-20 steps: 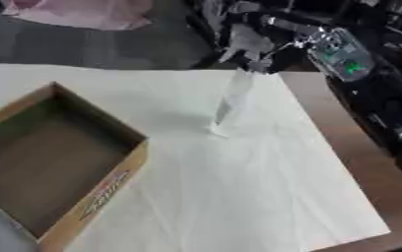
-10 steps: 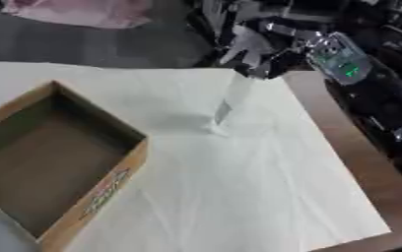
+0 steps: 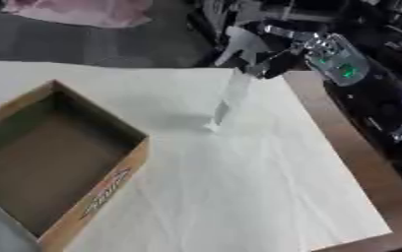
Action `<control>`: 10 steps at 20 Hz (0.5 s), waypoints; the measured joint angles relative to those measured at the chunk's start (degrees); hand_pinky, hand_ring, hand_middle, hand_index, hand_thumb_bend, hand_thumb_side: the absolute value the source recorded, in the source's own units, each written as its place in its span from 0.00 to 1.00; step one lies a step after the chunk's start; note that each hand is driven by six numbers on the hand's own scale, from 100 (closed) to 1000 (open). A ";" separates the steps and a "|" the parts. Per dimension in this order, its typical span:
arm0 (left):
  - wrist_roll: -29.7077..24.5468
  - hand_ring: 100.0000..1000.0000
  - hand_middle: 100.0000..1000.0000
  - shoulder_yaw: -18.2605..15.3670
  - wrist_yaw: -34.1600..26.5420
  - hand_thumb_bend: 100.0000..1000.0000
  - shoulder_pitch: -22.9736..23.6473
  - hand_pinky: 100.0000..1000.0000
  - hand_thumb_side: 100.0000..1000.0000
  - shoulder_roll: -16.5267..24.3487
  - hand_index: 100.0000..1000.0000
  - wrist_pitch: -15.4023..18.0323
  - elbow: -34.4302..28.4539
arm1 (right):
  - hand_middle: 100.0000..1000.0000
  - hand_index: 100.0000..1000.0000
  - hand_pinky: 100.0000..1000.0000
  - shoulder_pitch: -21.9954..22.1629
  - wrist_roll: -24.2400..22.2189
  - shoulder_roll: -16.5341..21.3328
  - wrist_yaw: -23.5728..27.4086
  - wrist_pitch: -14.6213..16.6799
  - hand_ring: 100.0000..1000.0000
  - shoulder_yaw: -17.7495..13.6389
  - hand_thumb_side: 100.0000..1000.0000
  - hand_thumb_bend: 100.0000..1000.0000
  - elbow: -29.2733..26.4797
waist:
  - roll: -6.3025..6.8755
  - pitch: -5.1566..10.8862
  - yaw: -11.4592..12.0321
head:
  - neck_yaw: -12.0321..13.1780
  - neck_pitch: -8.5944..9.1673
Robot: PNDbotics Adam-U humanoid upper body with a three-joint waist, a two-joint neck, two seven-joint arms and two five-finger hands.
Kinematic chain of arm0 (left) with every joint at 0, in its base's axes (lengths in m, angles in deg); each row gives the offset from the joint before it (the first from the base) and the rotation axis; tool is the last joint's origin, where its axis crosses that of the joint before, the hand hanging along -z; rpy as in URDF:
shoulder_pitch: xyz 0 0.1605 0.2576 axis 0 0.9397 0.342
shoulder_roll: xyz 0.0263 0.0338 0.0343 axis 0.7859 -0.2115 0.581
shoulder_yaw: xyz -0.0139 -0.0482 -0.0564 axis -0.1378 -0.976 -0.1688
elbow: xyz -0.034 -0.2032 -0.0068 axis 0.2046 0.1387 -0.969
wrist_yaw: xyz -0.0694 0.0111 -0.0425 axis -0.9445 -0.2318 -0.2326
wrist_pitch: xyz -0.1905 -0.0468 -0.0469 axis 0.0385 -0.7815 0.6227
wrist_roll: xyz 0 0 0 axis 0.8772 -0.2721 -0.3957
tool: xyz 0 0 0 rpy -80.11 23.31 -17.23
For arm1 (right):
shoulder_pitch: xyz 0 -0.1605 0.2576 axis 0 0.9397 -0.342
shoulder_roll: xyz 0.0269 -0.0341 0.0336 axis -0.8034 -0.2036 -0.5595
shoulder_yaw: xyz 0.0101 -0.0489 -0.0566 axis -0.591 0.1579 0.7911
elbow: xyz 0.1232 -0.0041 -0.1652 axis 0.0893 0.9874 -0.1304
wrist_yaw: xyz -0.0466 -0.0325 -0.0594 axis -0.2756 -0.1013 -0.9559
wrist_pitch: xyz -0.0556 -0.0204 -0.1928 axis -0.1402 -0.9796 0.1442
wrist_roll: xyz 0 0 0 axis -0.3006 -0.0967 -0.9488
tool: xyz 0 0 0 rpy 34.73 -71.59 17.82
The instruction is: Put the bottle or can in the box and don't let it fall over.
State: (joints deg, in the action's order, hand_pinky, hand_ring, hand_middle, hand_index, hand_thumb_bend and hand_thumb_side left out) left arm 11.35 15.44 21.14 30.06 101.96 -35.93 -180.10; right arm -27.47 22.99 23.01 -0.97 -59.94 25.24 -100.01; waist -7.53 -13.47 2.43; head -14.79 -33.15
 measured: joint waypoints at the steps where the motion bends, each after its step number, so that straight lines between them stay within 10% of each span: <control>1: -0.02 0.91 0.72 0.00 0.03 0.07 0.00 0.59 0.75 0.00 0.92 -0.02 0.00 | 0.62 0.73 0.59 0.00 -0.27 0.00 0.30 -0.27 1.00 -0.08 0.00 0.00 0.00 | 0.00 0.00 0.00 | 0.00 0.00; 10: -0.35 0.91 0.72 0.00 0.45 0.07 0.00 0.59 0.75 -0.01 0.92 -0.17 0.00 | 0.46 0.60 0.48 -0.01 -2.42 0.00 1.75 -2.42 1.00 -0.66 0.00 0.00 -0.03 | 0.00 0.00 -0.03 | -0.26 0.00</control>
State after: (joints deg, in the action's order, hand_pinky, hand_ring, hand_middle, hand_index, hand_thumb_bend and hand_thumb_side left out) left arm 11.00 15.44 21.59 30.06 101.94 -36.10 -180.10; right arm -27.48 20.56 23.01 0.78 -62.36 24.58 -100.04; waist -7.53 -13.47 2.40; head -15.05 -33.15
